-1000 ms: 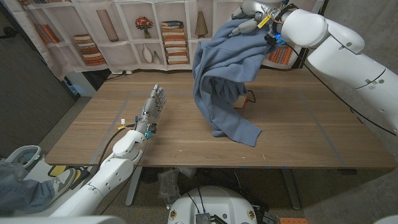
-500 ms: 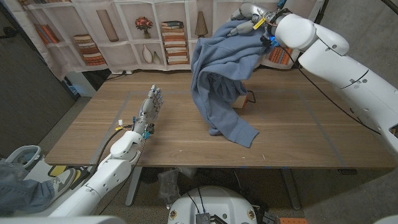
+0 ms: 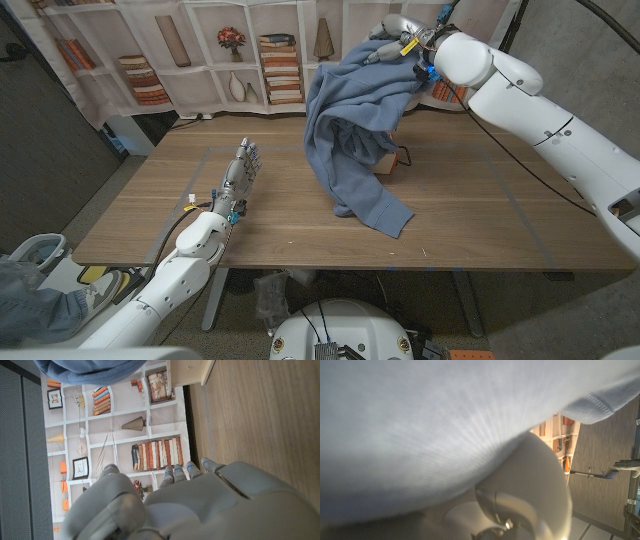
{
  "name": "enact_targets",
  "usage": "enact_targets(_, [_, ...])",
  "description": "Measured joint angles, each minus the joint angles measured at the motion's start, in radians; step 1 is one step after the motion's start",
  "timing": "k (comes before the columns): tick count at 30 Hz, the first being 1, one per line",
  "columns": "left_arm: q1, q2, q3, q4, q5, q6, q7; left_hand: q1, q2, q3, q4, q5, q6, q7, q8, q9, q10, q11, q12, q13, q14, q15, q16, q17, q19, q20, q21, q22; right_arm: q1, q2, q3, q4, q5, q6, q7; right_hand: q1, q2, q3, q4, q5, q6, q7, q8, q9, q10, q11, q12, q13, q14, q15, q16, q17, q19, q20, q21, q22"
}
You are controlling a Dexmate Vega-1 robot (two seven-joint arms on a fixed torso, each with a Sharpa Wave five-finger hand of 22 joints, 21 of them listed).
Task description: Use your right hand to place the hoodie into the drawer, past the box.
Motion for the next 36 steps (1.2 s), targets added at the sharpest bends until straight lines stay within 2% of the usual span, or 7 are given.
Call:
enact_targets(18, [0.001,-0.006,0.0,0.012,-0.007,-0.002,-0.007,0.0,0.0,-0.003,0.003,0.0,0.0,0.0,0.0,0.0,0.0,0.0,0.0,0.0,0.0,0.0,0.0,0.0,0.0,0.0,0.0,0.0,-0.025,0.051,-0.037,0.116,-0.048,0.071,-0.074,-0.004,0.004,0.0,0.0,-0.002,0.0,0.0,-0.001,0.006,0.004,-0.004,-0.004,0.005,0.0,0.0,-0.002,0.005,-0.002,-0.002,0.004,-0.005])
enact_targets(20, [0.0,-0.007,0.0,0.015,-0.009,-0.002,-0.009,0.0,0.0,-0.004,0.001,0.0,0.0,0.0,0.0,0.0,0.0,0.0,0.0,0.0,0.0,0.0,0.0,0.0,0.0,0.0,0.0,0.0,-0.029,0.057,-0.041,0.129,-0.053,0.078,-0.089,-0.004,0.004,0.0,0.0,-0.004,0.0,0.0,-0.007,0.006,0.004,-0.004,-0.004,0.005,0.0,0.0,-0.002,0.005,-0.002,-0.002,0.004,-0.005])
enact_targets(23, [-0.005,-0.009,-0.001,0.02,-0.012,-0.002,-0.013,0.0,0.0,-0.006,-0.001,0.0,0.0,0.0,0.0,0.0,0.0,0.0,0.0,0.0,0.0,0.0,0.0,0.0,0.0,0.0,0.0,0.0,-0.038,0.069,-0.047,0.155,-0.061,0.094,-0.109,-0.004,0.004,0.0,0.0,0.0,0.0,0.0,-0.007,0.006,0.004,-0.004,-0.004,0.005,0.0,0.0,-0.002,0.005,-0.009,0.005,0.008,-0.009])
enact_targets(36, [-0.029,-0.012,0.001,0.045,-0.021,0.006,-0.03,0.0,0.0,-0.009,0.002,0.0,0.0,0.0,0.0,0.0,0.0,0.0,0.0,0.0,0.0,0.0,0.0,0.0,0.0,0.0,0.0,0.0,-0.058,0.112,-0.074,0.243,-0.089,0.147,-0.167,-0.008,0.008,0.0,0.0,0.0,0.0,0.0,-0.008,0.005,0.003,-0.003,-0.009,0.01,0.0,0.0,-0.009,0.004,-0.009,0.005,0.008,-0.014])
